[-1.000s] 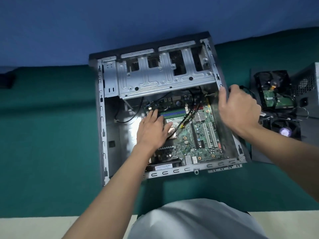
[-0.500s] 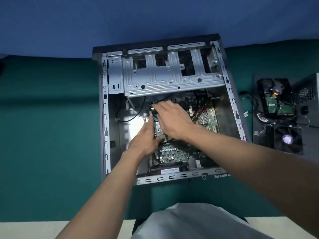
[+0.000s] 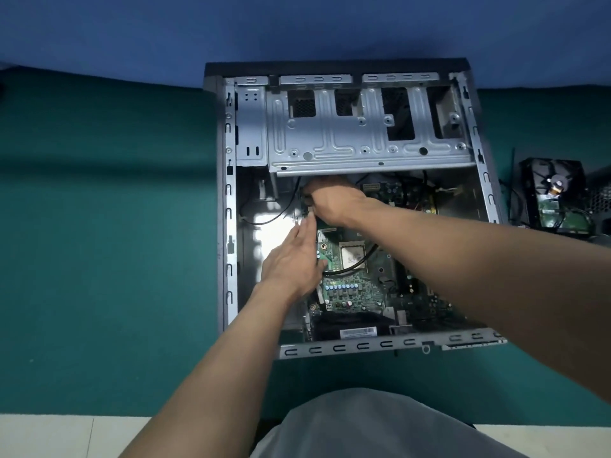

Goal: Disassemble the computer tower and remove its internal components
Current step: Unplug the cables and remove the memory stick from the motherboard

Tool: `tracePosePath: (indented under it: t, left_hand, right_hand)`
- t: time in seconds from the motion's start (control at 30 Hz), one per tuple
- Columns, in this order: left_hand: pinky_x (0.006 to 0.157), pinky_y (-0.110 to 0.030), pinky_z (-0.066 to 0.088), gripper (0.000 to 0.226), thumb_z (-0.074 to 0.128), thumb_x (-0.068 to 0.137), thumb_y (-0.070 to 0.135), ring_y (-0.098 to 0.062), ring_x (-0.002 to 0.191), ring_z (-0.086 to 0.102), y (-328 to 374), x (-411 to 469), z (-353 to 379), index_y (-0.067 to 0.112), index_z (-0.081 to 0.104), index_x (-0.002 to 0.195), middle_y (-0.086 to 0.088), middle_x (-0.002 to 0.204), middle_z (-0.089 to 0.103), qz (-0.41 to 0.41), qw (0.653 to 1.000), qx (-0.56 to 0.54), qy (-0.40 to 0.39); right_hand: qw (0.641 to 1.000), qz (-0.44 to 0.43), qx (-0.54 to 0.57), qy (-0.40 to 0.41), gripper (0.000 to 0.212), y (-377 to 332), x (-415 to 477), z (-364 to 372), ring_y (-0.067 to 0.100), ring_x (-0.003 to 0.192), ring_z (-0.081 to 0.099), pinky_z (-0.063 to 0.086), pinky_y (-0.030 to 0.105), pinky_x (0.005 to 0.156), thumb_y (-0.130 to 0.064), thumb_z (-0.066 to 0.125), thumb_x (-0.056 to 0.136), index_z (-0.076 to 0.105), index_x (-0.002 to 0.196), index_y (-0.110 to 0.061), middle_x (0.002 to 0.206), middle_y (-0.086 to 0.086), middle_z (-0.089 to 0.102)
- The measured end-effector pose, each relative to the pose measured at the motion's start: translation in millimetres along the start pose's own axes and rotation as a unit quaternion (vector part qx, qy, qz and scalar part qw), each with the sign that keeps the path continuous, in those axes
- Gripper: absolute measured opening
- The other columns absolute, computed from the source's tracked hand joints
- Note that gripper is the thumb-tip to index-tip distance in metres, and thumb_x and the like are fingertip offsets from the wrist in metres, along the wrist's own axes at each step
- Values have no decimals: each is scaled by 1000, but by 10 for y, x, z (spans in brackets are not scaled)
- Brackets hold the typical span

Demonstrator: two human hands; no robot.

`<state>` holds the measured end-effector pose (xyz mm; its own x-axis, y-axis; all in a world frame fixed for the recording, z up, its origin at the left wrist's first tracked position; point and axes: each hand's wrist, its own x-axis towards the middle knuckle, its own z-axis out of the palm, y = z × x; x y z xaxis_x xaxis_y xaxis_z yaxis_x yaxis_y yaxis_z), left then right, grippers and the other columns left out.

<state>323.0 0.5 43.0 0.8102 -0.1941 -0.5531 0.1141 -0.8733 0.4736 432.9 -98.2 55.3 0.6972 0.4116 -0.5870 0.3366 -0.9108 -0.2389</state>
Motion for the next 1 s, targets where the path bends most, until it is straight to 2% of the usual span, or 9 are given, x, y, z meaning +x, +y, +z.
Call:
tracePosePath:
  t: [0.07,0.2,0.37,0.53,0.63,0.7,0.77,0.87,1.0]
  left_hand:
    - [116,-34,8,88,50,98,35,-14,147,-1,-1,-1,11,22,-18,151,3,161,-6,-4,1000,-3,-5]
    - [116,-34,15,85,50,98,34,-14,147,2,12,3,12,20,-15,152,2,161,-8,-5,1000,3,-5]
    - [116,-36,10,85,47,99,34,-14,147,-4,16,-3,-4,20,-19,151,3,160,-11,-15,1000,7,-16]
    - [117,-40,22,85,47,99,35,-13,147,0,17,4,-2,21,-18,151,4,161,-9,-20,1000,13,-9]
    - [119,-42,16,86,48,99,34,-13,147,-3,15,6,2,22,-19,151,4,161,-8,-23,1000,0,-17]
    - [119,-43,14,86,48,99,33,-13,147,-4,10,4,12,23,-19,150,4,161,-8,-25,1000,-2,-17]
    - [119,-43,12,86,48,99,33,-13,147,-4,14,2,21,24,-20,150,4,160,-8,-25,1000,-4,-16]
    - [117,-40,8,87,49,98,32,-13,147,-3,6,0,42,26,-20,150,5,160,-7,-26,1000,-7,-6]
    - [113,-34,3,90,51,98,28,-14,147,-4,2,-7,78,28,-22,149,6,160,-10,-26,1000,-17,2]
  right_hand:
    - [1000,3,9,6,32,1,-4,5,29,92,55,44,35,78,-13,33,94,57,116,-8,110,15,61]
    - [999,-5,-6,47,11,-32,-31,77,28,75,54,38,34,64,-12,41,93,51,87,-10,71,2,48]
    - [1000,-5,-7,-1,21,28,35,-16,24,77,52,50,39,78,-17,37,96,57,101,-10,87,6,53]
    - [999,-9,-16,44,23,-43,-58,72,24,64,49,42,36,63,-13,42,94,42,71,-11,67,2,46]
    - [997,39,17,58,18,14,-29,15,28,80,59,43,34,68,-14,41,97,57,95,-6,72,1,48]
    - [996,79,14,35,23,89,-15,-55,30,93,58,41,34,73,-18,37,100,55,105,-4,85,4,49]
    - [997,65,-3,35,22,157,-79,-48,29,87,58,45,34,74,-17,38,99,54,105,-3,96,5,57]
    - [993,6,-3,117,25,251,-303,27,30,82,63,52,36,74,-22,43,100,65,107,-12,97,12,69]
    - [984,-60,21,168,25,528,-700,4,23,86,63,52,36,79,-32,49,98,67,102,-14,94,3,67]
